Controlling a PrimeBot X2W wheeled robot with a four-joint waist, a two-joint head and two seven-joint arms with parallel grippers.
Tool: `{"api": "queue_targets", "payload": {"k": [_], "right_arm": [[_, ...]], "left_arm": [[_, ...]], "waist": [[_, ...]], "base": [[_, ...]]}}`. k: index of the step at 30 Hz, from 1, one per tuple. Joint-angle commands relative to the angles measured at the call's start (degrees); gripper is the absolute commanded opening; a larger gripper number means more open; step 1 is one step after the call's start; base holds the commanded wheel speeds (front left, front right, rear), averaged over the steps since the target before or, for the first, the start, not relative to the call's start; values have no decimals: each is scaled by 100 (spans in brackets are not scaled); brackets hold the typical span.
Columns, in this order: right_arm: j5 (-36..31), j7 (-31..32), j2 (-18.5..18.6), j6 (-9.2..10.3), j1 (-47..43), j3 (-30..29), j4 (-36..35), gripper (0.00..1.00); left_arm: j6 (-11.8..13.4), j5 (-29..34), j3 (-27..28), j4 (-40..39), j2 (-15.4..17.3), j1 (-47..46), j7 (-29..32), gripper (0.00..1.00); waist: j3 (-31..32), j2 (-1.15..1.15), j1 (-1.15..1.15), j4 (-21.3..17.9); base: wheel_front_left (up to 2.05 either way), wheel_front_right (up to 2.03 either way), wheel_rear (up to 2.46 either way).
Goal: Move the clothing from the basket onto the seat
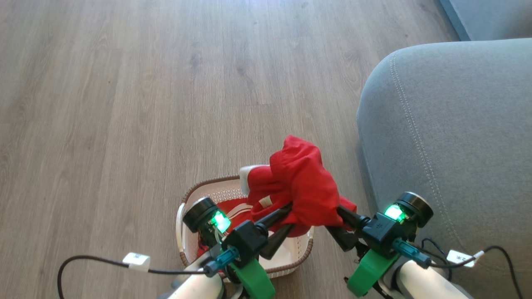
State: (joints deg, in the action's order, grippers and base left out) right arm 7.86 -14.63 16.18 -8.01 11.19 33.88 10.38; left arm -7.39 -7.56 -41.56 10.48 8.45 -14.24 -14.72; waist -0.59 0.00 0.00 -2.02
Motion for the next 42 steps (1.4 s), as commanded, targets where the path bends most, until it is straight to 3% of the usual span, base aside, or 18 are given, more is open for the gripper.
{"api": "queue_targets", "payload": {"k": [1,2,5,7,23,35,42], "right_arm": [[5,-37,-17,53,113,-144,-219,0],[-3,-37,-35,53,95,-171,-236,0],[-36,-37,-84,53,59,-259,-274,0],[-85,-37,-125,53,32,-376,-297,0],[-438,-37,-602,53,-253,-1787,-702,0],[-515,-37,-750,53,-404,-2260,-869,0],[-526,-37,-770,53,-439,-2398,-930,0]], "left_arm": [[-10,-24,215,-137,0,-208,-28,0],[-10,-49,257,-131,-21,-189,-28,36],[-10,-140,262,-135,-34,-172,-28,69],[-10,-129,337,-170,-56,-154,-28,100],[-8,-102,1525,-55,-270,352,-28,100],[-9,-264,1076,-365,-40,741,-28,100],[-9,-231,1157,-194,-81,926,-28,100]], "waist": [[3,0,0,5],[6,0,0,8],[16,0,0,14],[22,0,0,21],[85,0,0,44],[97,0,0,-22],[74,0,0,-48]], "base": [[0,0,0],[0,0,0],[0,0,0],[0,0,0],[0,0,0],[0,0,0],[0,0,0]]}}
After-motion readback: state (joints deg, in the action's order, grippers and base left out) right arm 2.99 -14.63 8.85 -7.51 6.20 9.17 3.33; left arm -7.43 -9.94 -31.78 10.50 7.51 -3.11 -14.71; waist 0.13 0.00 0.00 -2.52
